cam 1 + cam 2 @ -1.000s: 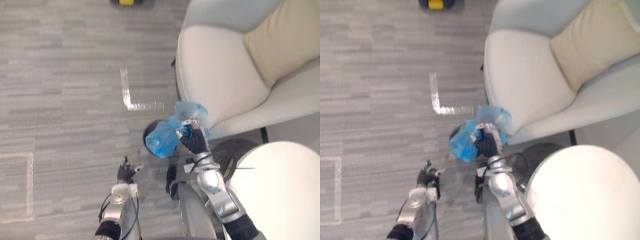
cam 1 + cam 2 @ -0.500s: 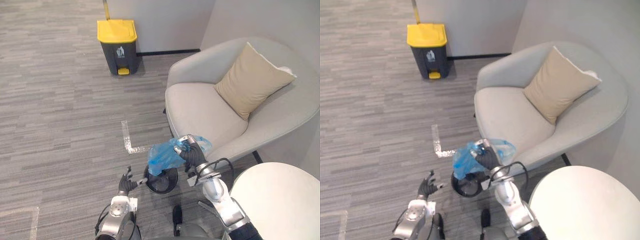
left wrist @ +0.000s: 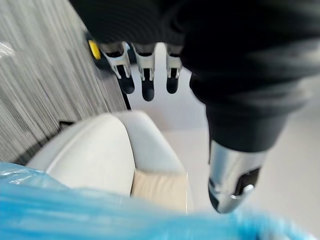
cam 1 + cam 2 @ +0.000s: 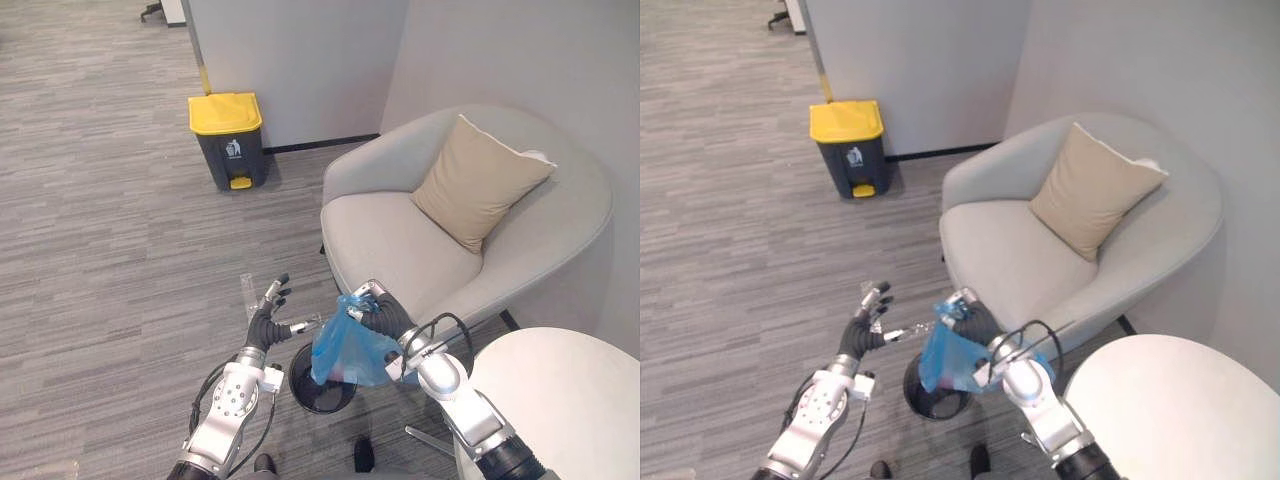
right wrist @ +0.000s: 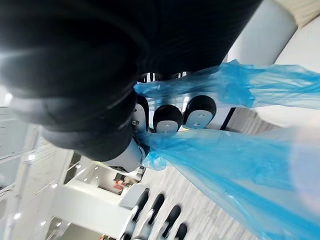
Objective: Gather rubbish on tea table into small bin, then transfer packed bag to large trash can.
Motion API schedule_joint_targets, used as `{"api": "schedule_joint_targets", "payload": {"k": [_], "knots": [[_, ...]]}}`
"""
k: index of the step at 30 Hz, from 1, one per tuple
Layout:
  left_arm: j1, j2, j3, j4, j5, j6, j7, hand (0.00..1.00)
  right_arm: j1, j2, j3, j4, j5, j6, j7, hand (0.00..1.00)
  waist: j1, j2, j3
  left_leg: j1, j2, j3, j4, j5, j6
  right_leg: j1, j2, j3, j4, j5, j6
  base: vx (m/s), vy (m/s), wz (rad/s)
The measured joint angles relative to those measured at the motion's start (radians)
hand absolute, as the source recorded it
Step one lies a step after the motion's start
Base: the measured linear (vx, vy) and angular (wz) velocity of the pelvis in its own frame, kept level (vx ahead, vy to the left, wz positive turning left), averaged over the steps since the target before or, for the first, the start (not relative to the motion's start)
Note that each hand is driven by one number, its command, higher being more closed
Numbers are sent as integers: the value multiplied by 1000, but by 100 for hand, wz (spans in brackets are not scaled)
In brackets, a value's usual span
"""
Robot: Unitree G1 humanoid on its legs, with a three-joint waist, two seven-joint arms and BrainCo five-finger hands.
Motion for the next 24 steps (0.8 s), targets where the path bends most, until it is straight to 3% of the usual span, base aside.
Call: {"api": "schedule_joint_targets", "payload": {"k": [12, 21, 24], "knots": [[-139, 47, -153, 2, 20, -2, -78, 0, -113, -33, 77, -41, 119, -3, 33, 100, -35, -2, -5, 38, -17, 40, -41, 8, 5, 0, -3, 54, -22, 24, 5, -12, 11, -13], [-197, 20, -176, 113, 179, -3, -61, 0, -146, -12, 124, -86, 160, -2, 43, 100, -39, -4, -8, 56, -24, 40, -76, 24, 7, -1, -2, 60, -22, 24, 5, -2, -1, -2], [-196, -22, -147, 185, 219, -3, -33, 0, -148, 15, 131, -86, 161, 5, 42, 100, -38, -5, -9, 65, -26, 39, -97, 34, 7, 1, 0, 60, -22, 24, 5, 0, 0, 0]]}}
